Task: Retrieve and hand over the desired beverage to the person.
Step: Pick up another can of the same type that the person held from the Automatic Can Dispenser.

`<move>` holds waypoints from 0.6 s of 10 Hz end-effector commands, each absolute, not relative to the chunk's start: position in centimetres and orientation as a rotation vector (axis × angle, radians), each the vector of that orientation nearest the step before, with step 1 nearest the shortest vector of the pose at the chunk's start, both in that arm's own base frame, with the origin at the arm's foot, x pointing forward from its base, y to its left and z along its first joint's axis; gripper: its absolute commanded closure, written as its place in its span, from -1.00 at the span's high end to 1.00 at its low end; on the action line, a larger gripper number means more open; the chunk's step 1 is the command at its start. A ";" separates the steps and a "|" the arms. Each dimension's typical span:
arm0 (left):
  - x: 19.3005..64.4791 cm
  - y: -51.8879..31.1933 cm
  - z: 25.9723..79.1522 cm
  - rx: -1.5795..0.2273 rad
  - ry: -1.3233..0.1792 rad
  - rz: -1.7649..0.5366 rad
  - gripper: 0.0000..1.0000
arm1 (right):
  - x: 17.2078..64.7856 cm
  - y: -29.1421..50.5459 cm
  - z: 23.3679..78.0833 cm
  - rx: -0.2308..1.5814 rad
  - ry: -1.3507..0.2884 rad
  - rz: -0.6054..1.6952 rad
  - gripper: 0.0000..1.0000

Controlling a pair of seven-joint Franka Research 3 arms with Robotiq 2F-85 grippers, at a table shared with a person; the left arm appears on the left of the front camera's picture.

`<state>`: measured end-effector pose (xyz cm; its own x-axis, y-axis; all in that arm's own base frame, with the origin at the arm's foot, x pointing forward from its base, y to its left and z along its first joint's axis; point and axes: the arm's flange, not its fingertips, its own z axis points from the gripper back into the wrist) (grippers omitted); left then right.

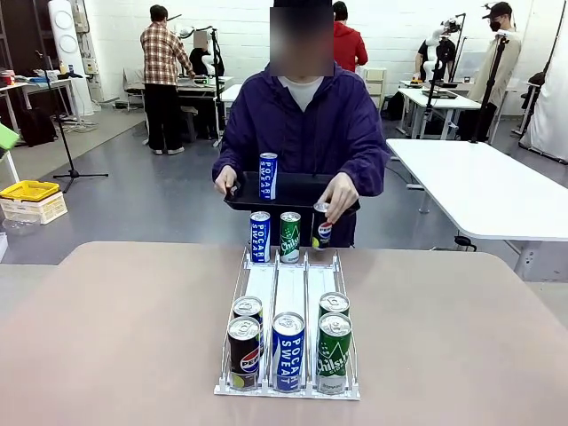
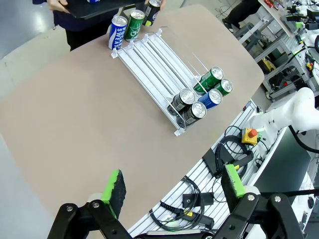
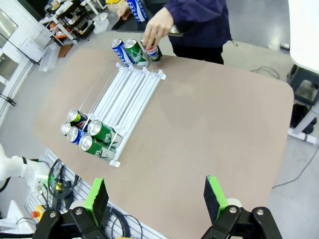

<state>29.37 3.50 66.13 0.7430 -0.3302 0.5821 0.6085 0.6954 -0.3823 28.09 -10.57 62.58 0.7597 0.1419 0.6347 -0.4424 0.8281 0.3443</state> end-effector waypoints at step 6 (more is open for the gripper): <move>29.4 3.6 66.2 -0.605 -0.512 -0.566 1.00 | 28.3 -10.5 62.7 0.540 -0.646 0.352 1.00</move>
<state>29.37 3.50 66.13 0.7431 -0.3302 0.5821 0.6085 0.6953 -0.3824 28.09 -10.57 62.58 0.7596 0.1420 0.6347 -0.4424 0.8281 0.3443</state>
